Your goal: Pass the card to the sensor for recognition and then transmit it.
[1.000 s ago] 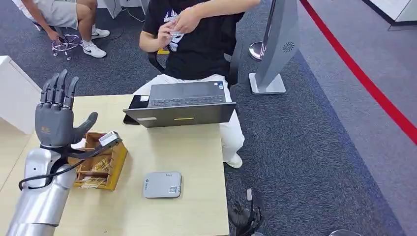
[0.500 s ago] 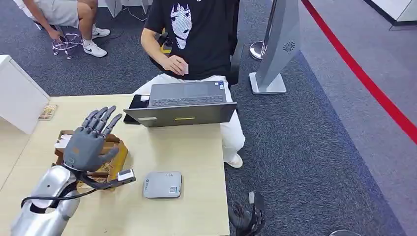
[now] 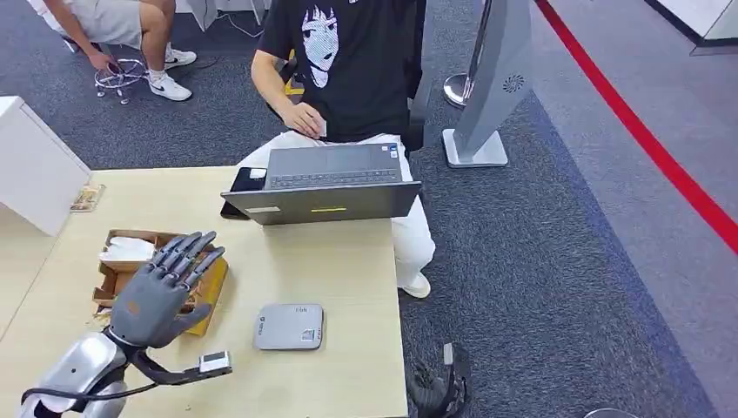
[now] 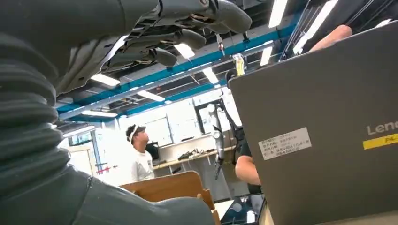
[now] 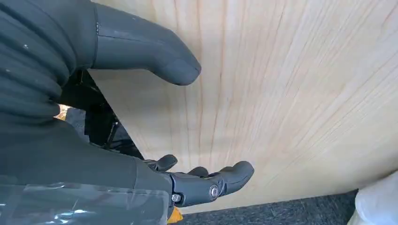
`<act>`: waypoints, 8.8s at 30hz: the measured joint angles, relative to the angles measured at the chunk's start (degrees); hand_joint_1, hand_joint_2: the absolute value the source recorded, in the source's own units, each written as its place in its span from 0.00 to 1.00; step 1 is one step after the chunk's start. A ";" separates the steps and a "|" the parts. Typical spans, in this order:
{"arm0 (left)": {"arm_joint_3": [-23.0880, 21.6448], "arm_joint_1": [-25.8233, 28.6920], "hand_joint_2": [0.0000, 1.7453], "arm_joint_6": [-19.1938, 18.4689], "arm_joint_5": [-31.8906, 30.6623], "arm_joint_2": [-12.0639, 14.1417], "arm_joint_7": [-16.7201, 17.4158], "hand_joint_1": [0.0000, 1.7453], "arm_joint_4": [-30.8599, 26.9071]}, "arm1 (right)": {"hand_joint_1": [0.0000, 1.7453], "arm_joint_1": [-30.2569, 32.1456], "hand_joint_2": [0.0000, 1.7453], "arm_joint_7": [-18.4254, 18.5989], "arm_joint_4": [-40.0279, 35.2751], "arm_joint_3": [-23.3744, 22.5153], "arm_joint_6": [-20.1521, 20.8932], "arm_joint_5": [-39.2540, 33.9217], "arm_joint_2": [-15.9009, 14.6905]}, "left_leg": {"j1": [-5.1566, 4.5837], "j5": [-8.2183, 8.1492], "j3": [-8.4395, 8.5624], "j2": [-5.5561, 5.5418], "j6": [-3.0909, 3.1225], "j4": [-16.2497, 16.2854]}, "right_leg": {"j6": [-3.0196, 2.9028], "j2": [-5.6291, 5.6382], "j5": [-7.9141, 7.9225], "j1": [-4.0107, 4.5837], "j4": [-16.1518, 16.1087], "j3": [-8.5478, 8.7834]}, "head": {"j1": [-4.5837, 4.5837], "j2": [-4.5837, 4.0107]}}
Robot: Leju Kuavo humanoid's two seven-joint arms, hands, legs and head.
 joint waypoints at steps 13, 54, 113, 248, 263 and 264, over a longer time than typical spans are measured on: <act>2.01 1.89 1.00 4.74 -6.43 2.30 4.85 0.00 -1.38 | 0.00 0.03 1.00 -0.44 0.00 0.00 -0.39 0.09 0.00 | 0.00 0.00 -0.02 -0.04 0.00 0.00 | 0.01 -0.05 -0.01 0.00 0.00 0.00 | 0.00 0.00; 9.31 1.72 1.00 4.48 -3.98 1.77 2.21 0.00 6.54 | 0.00 0.03 1.00 -0.35 -0.11 0.81 -0.70 0.94 0.00 | 0.00 0.05 -0.03 -0.05 -0.04 0.00 | 0.01 -0.05 0.00 0.00 0.00 -0.01 | 0.00 0.00; 6.16 13.39 1.00 4.13 -2.73 -0.92 -1.53 0.00 -3.32 | 0.00 -0.01 1.00 -0.81 -0.17 2.53 -4.17 1.18 0.00 | -0.02 0.06 -0.10 -0.18 -0.04 0.00 | 0.02 -0.23 -0.02 -0.02 -0.02 -0.02 | 0.00 0.00; 15.08 -19.83 1.00 2.49 0.77 -1.46 1.62 1.00 15.15 | 0.00 -0.27 1.00 0.81 -0.72 7.76 -6.27 4.89 0.00 | 0.29 0.33 -0.10 -0.02 -0.41 0.01 | -0.40 0.03 0.27 0.23 0.15 -0.29 | 0.04 0.00; 14.01 -30.41 1.00 4.77 5.69 -4.68 -2.03 0.00 34.47 | 0.00 -0.32 1.00 1.27 -0.72 9.40 -6.27 5.05 0.09 | 0.44 0.38 0.08 0.35 -0.51 -0.11 | -0.50 0.46 0.34 0.36 0.33 -0.34 | -0.02 0.00; 14.01 -29.38 1.00 5.01 6.28 -4.50 -2.25 0.00 33.99 | 0.00 -0.30 1.00 1.20 -0.72 9.40 -6.27 4.96 0.09 | 0.44 0.38 0.10 0.39 -0.51 -0.12 | -0.50 0.50 0.34 0.36 0.33 -0.36 | 0.02 0.00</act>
